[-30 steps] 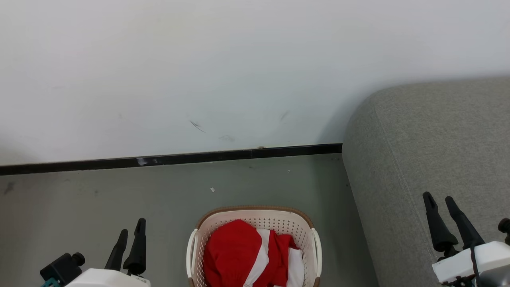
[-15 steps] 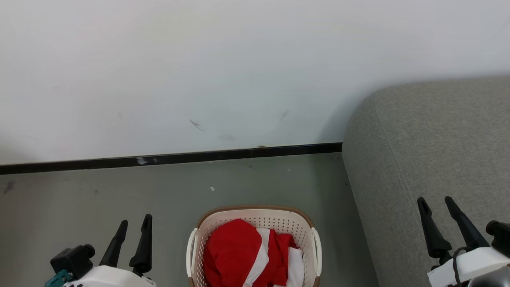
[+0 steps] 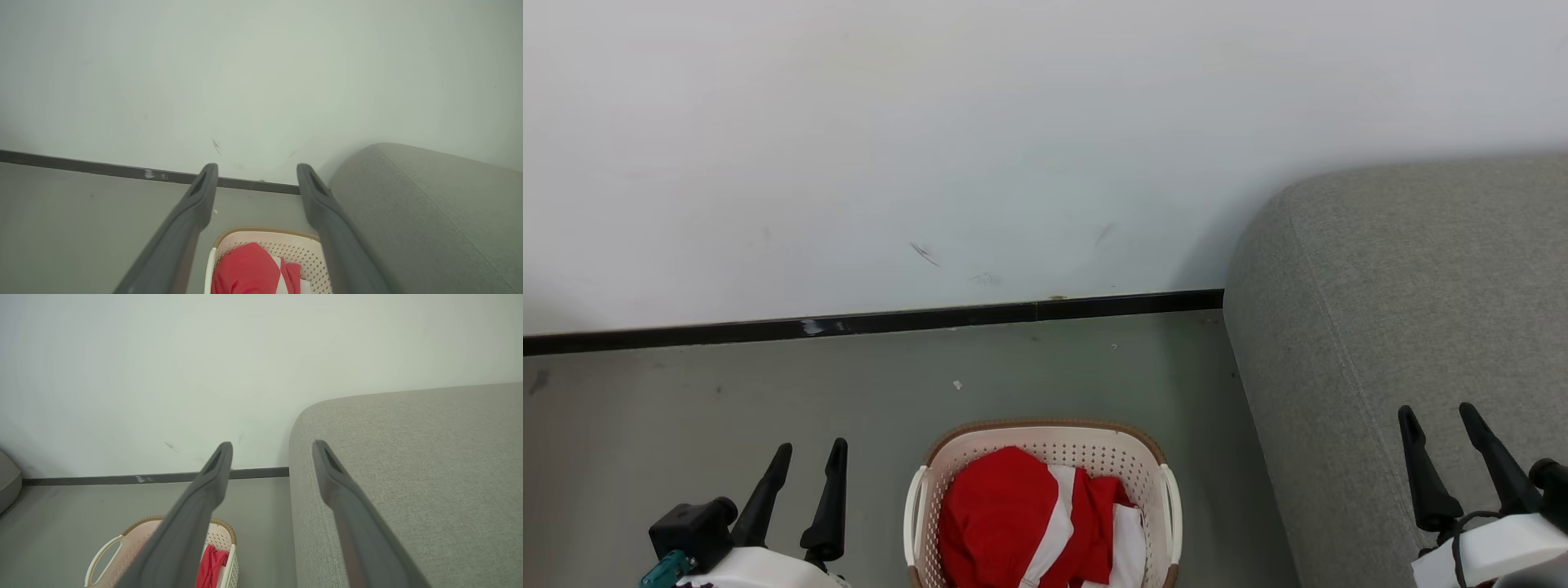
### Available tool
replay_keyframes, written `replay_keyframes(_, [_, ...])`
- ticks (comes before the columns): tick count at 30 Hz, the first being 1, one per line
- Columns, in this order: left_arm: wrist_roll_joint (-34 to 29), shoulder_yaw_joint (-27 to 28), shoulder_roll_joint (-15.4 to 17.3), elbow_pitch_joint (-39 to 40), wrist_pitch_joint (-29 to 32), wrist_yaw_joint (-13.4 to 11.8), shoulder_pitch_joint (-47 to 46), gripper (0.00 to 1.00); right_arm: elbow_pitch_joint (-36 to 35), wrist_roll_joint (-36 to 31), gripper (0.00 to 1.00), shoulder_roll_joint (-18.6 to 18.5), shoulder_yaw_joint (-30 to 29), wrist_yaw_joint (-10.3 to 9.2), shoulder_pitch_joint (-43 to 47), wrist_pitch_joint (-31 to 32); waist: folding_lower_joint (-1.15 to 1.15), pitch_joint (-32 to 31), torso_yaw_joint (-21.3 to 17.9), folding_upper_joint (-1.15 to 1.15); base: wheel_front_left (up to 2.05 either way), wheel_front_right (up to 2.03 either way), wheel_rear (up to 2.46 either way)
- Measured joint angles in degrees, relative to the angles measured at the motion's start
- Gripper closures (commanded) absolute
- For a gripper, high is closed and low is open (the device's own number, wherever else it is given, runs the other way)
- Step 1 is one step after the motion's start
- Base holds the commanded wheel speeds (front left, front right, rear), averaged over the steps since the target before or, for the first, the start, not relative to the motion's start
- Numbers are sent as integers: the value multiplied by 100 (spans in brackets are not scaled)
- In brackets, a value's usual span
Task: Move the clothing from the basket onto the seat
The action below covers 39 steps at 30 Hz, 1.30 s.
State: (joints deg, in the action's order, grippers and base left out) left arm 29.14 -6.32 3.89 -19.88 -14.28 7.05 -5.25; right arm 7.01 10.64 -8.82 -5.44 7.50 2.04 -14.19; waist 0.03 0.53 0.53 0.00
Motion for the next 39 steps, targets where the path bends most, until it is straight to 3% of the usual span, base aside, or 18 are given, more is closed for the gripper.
replay_keyframes(7, [-11,67,-42,-10,0,1,0,0,144,38,0,163,-86,0,52,0,0,0,-20,0,0,0,0])
replay_keyframes(39, [-245,12,-113,-49,0,24,1,0,259,-34,0,175,0,0,43,0,-1,-24,-35,0,0,0,0])
